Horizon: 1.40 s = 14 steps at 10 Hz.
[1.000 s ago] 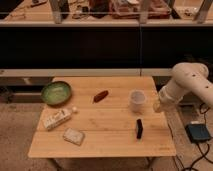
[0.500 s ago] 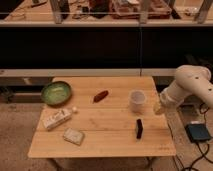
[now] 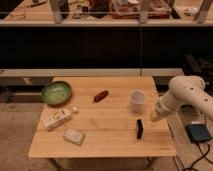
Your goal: Knock the eraser over
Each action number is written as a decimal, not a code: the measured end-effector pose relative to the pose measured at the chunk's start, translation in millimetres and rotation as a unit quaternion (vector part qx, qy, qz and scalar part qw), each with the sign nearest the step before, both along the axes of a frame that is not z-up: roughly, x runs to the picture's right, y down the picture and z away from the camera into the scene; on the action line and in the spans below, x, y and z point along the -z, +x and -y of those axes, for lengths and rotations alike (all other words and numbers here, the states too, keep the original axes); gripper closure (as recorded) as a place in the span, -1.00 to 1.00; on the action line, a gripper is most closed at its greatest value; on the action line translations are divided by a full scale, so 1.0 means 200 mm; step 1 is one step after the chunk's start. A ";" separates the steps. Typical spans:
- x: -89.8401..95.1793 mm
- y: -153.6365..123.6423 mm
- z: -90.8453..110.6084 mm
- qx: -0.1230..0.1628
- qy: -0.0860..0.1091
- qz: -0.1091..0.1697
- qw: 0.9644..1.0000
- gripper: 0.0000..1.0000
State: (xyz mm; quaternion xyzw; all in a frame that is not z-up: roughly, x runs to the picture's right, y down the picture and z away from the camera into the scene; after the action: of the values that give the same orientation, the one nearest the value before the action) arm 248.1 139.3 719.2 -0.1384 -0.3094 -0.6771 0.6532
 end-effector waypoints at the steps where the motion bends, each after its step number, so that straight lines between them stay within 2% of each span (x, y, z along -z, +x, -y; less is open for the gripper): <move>1: 0.03 0.01 0.01 -0.003 0.001 -0.003 1.000 0.10; 2: 0.04 0.02 0.01 -0.001 0.002 -0.003 1.000 0.10; 4: -0.01 0.05 0.01 0.001 0.003 0.006 1.000 0.10; 6: 0.00 0.07 -0.05 0.007 -0.007 0.007 1.000 0.10; 8: 0.00 0.02 -0.03 0.016 -0.006 -0.002 1.000 0.10; 10: 0.00 0.03 -0.03 -0.004 -0.005 0.026 1.000 0.10; 11: 0.00 0.04 -0.07 -0.009 -0.008 0.029 1.000 0.10; 13: 0.03 0.05 -0.09 0.004 -0.005 0.023 1.000 0.10; 14: 0.05 0.04 -0.12 0.000 -0.006 0.022 1.000 0.10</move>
State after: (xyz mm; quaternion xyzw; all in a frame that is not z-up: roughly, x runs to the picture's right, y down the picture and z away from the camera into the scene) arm 256.9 163.3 710.0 -0.1272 -0.3278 -0.6783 0.6452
